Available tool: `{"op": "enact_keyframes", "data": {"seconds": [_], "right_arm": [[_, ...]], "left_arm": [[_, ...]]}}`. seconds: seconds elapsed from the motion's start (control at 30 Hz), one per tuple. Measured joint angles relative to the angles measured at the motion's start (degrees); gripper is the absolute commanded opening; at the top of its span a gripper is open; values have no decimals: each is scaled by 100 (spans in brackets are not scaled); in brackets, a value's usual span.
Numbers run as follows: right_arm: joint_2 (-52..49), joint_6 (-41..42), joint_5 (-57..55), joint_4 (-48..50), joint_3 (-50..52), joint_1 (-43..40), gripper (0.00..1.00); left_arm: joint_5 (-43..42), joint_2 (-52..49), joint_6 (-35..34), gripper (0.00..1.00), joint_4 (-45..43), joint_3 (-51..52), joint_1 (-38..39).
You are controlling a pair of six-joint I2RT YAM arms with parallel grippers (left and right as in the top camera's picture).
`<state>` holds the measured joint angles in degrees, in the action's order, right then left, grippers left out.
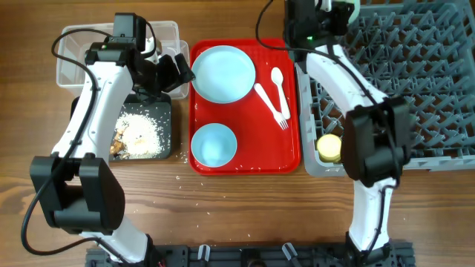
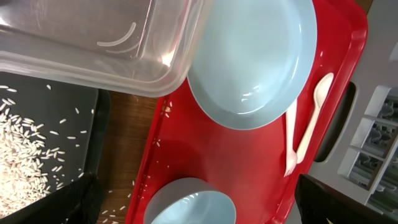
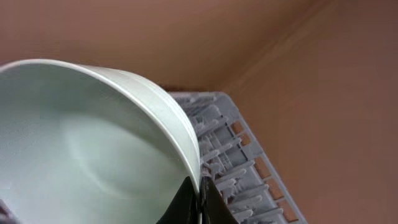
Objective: Sort waste into correct bins and load items into the dishwasher rack
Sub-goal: 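Place the mint-green bowl upside down in the rack's back row, then grasp the light-blue bowl with the right gripper and lift it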
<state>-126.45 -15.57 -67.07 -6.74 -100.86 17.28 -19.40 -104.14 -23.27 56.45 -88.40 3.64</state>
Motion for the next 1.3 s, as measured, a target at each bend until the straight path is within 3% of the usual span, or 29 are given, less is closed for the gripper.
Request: {"op": "enact_keyframes", "data": {"seconds": [0.23, 0.27, 0.33, 0.37, 0.4, 0.53, 0.67, 0.77, 0.83, 0.93, 1.03, 1.2, 1.23, 1.3], "right_arm": [[-236, -173, -52, 0, 0, 20, 4], [-236, -232, -55, -4, 0, 57, 9], [-236, -299, -116, -179, -2, 219, 46], [-236, -323, -92, -396, -7, 350, 57], [-236, -343, -9, -643, -11, 472, 65], [-291, -295, 234, -994, -11, 798, 76], [-201, -249, 350, -1043, -11, 809, 77], [343, 247, 1016, -1919, -28, 820, 77], [1043, 966, 2378, -2968, -44, 848, 73], [1578, 2022, 5939, -4391, -83, 874, 65], [1572, 2994, 7858, -4409, 529, 962, 64], [1475, 3934, 9086, -3637, 2302, 1530, 56], [1475, 4011, 9136, -3556, 2402, 1604, 53], [1471, 4236, 9235, -3467, 2568, 1790, 32]], "left_arm": [[0, 0, 0, 100, 0, 2, 0], [0, 0, 0, 100, 0, 0, 0], [0, 0, 0, 100, -2, 0, 0], [0, 0, 0, 100, -2, 0, 0], [0, 0, 0, 100, 2, 0, 0], [0, 0, 0, 100, -2, 0, 0], [0, 0, 0, 100, -4, 0, 0], [0, 0, 0, 100, 7, 2, 0], [-2, 0, 0, 100, -2, 0, 0], [0, 0, 0, 100, 0, 0, 0], [-2, 0, 0, 100, 7, 0, 0], [0, 0, 0, 100, -2, 2, 0], [0, 0, 0, 100, 0, 0, 0], [0, 0, 0, 100, -4, 0, 0]]}}
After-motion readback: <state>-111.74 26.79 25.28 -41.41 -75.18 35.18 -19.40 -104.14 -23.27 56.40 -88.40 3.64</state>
